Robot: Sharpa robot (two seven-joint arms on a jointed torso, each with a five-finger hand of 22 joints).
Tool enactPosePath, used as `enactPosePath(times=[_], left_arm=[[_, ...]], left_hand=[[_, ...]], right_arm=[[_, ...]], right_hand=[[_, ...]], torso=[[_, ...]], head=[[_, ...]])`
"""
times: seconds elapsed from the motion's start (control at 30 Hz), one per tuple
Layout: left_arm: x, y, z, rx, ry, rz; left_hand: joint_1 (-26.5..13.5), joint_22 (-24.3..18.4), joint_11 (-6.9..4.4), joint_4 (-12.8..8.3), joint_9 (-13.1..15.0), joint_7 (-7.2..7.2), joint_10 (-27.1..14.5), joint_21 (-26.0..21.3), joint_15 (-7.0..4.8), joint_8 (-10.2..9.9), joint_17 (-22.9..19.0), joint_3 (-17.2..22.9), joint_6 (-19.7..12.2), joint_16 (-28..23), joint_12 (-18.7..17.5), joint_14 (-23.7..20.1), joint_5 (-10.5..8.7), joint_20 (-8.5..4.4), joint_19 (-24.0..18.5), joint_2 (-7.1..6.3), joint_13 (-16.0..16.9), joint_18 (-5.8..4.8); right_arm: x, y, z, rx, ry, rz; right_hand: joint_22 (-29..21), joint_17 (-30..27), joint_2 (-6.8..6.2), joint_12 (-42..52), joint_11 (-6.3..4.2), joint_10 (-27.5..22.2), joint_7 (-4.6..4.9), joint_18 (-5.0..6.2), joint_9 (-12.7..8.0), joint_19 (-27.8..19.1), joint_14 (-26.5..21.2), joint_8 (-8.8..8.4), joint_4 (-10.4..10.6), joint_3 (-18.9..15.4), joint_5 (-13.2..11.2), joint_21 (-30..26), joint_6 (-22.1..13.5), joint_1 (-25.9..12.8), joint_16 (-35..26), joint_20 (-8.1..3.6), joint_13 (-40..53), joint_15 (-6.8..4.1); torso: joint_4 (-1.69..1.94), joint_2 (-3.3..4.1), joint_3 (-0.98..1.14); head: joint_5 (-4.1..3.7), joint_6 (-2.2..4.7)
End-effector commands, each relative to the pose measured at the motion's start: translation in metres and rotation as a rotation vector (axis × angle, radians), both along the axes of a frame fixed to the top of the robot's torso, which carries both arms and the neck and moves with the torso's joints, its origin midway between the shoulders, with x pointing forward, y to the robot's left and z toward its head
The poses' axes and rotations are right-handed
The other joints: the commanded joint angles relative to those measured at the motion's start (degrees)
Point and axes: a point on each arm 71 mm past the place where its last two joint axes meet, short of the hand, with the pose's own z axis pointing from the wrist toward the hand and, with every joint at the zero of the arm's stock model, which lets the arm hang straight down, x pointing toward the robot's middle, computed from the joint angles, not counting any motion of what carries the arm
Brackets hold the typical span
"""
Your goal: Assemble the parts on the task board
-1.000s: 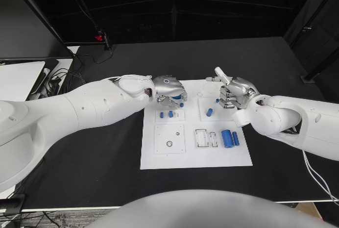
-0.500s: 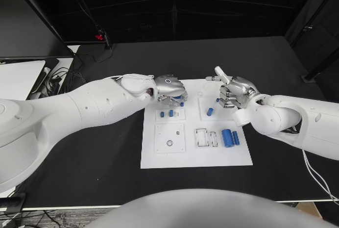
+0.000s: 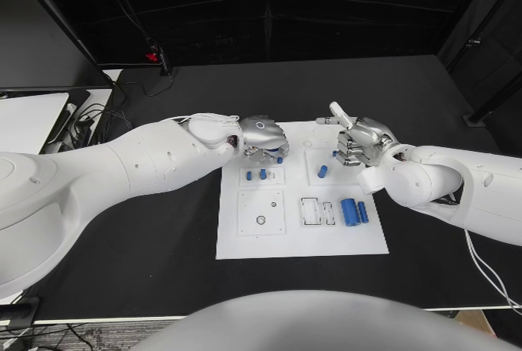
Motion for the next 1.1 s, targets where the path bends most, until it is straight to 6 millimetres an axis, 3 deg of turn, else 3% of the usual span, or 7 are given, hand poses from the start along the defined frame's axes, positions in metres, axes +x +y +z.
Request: enactPosePath(times=[0.03, 0.5, 1.1], left_arm=[[-0.0023, -0.0027, -0.001, 0.021, 0.002, -0.034], [-0.0028, -0.0055, -0.004, 0.044, 0.022, -0.026], [-0.0018, -0.0061, -0.006, 0.068, 0.035, -0.006]], left_hand=[[-0.2, 15.1, -0.19, 0.0, -0.1, 0.03, -0.1, 0.2, -0.13, -0.2, 15.1, 0.3, 0.3, 0.0, -0.4, 6.0, -0.46, -0.48, 6.0, -0.72, -0.1, -0.83], [-0.8, 15.1, -0.13, 0.0, -0.4, 0.11, 1.2, 0.2, -0.09, -0.3, 15.1, 0.8, 1.2, 0.0, -0.5, 6.0, -0.82, -0.46, 6.0, -0.64, 0.0, -0.83], [-0.6, 15.1, -1.14, -0.1, -0.3, -0.71, 6.6, 0.2, -0.89, 0.7, 15.1, 3.3, 5.9, 0.0, -1.1, 6.0, -0.97, -0.99, 6.0, -0.15, 0.0, -0.83]], right_arm=[[-0.0001, 0.0019, 0.0011, 0.005, -0.004, 0.01], [0.0002, 0.0024, 0.0011, 0.006, -0.006, 0.01], [0.0004, 0.0031, 0.001, 0.007, -0.006, 0.011]], right_hand=[[14.1, 15.1, 0.49, 0.1, 0.3, 6.1, 0.31, 0.36, 0.1, 3.4, 6.1, 0.2, 0.0, 0.0, 0.2, -0.2, -0.2, 0.1, 0.1, 0.42, 15.0, 0.45], [14.1, 15.1, 0.56, 0.1, 0.33, 6.1, 0.33, 0.36, 0.1, 3.4, 6.1, 0.26, 0.0, 0.1, 0.2, -0.2, -0.2, 0.2, 0.1, 0.45, 15.0, 0.48], [14.0, 15.1, 0.62, 0.1, 0.35, 6.1, 0.34, 0.37, 0.1, 3.4, 6.1, 0.31, 0.0, 0.1, 0.2, -0.2, -0.2, 0.2, 0.1, 0.47, 15.0, 0.51]], torso=[[-0.06, 0.02, -0.07], [0.08, 0.01, 0.01], [0.07, 0.0, 0.04]], head=[[-0.1, -0.08], [-0.12, -0.25], [-0.09, -0.26]])
